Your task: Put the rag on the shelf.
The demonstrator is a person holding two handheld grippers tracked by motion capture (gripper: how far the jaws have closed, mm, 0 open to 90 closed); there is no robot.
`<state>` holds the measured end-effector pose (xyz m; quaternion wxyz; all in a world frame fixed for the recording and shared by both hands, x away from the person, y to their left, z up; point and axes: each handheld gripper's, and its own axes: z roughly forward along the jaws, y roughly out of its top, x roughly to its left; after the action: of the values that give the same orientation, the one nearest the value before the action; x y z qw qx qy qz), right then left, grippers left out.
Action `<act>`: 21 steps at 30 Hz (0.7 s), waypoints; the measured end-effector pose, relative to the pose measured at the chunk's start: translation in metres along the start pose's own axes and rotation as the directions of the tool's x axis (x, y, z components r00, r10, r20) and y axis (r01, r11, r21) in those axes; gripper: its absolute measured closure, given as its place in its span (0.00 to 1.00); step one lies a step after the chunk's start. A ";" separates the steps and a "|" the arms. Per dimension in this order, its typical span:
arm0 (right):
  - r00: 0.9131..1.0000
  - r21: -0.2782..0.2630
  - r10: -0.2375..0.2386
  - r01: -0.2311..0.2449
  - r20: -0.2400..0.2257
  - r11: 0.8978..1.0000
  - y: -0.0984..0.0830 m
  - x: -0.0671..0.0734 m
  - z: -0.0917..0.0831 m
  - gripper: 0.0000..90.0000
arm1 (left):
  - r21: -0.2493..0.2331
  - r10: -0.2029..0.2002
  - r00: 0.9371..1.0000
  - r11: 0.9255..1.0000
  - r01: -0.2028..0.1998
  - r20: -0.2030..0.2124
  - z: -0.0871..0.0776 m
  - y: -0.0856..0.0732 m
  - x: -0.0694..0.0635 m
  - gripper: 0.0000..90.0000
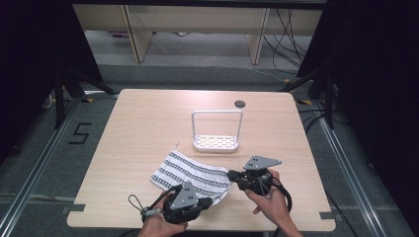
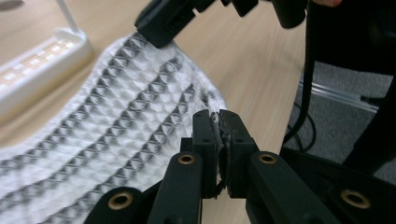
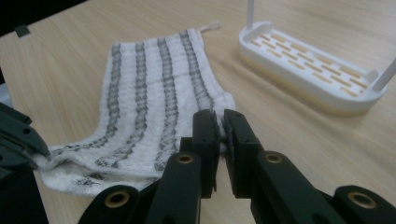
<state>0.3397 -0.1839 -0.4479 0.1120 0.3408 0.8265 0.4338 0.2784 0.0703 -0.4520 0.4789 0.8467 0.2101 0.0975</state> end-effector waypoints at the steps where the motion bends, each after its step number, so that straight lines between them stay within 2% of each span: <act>1: 1.000 -0.007 0.002 -0.002 -0.005 1.000 0.004 0.001 -0.001 0.94 | -0.001 -0.001 1.000 1.000 0.001 0.000 -0.003 0.003 0.002 0.95; 4: 1.000 -0.030 0.003 -0.003 -0.008 1.000 0.011 0.002 -0.004 0.94 | -0.023 -0.005 1.000 1.000 0.005 -0.010 -0.011 0.010 0.005 0.95; 5: 1.000 -0.047 -0.001 0.001 -0.011 0.999 0.019 0.003 -0.007 0.94 | -0.052 -0.003 1.000 0.999 0.002 -0.015 -0.020 0.019 0.008 0.95; 6: 1.000 -0.049 0.014 -0.015 -0.017 0.999 0.024 0.005 -0.010 0.94 | -0.052 -0.003 1.000 0.999 0.002 -0.015 -0.020 0.019 0.008 0.95; 7: 1.000 -0.059 -0.004 0.003 -0.009 0.998 0.028 0.004 -0.011 0.94 | -0.078 -0.006 1.000 0.997 0.004 -0.016 -0.027 0.027 0.011 0.95; 8: 1.000 -0.066 -0.004 0.003 -0.010 0.998 0.032 0.004 -0.012 0.94 | -0.091 -0.007 1.000 0.996 0.006 -0.014 -0.032 0.033 0.013 0.95; 12: 1.000 -0.088 -0.014 0.012 -0.017 0.996 0.052 0.007 -0.022 0.94 | -0.106 0.015 0.999 0.994 -0.019 -0.036 -0.048 0.051 0.021 0.95; 14: 1.000 -0.100 -0.017 0.015 -0.020 0.995 0.056 0.009 -0.024 0.94 | -0.120 0.010 0.999 0.993 -0.014 -0.038 -0.050 0.054 0.023 0.95; 15: 0.999 -0.111 -0.026 0.023 -0.021 0.993 0.066 0.008 -0.030 0.94 | -0.126 0.010 0.999 0.992 -0.016 -0.048 -0.057 0.064 0.028 0.95; 16: 1.000 -0.112 -0.017 0.015 -0.017 0.994 0.070 0.009 -0.033 0.94 | -0.136 0.010 0.998 0.991 -0.017 -0.057 -0.061 0.069 0.032 0.95; 18: 0.999 -0.133 -0.031 0.030 -0.011 0.991 0.081 0.007 -0.040 0.94 | -0.152 0.006 0.998 0.988 -0.016 -0.067 -0.066 0.078 0.037 0.95; 20: 0.999 -0.142 -0.033 0.031 -0.008 0.989 0.086 0.006 -0.044 0.94 | -0.153 0.007 0.997 0.988 -0.018 -0.074 -0.069 0.081 0.039 0.95; 21: 0.999 -0.159 -0.037 0.035 -0.010 0.987 0.097 0.004 -0.051 0.94 | -0.167 0.002 0.997 0.986 -0.014 -0.075 -0.073 0.089 0.042 0.95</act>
<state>0.3575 -0.1756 -0.3398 0.1415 0.3130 0.7960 0.4984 0.3119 0.1052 -0.3393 0.5397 0.8002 0.2155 0.1484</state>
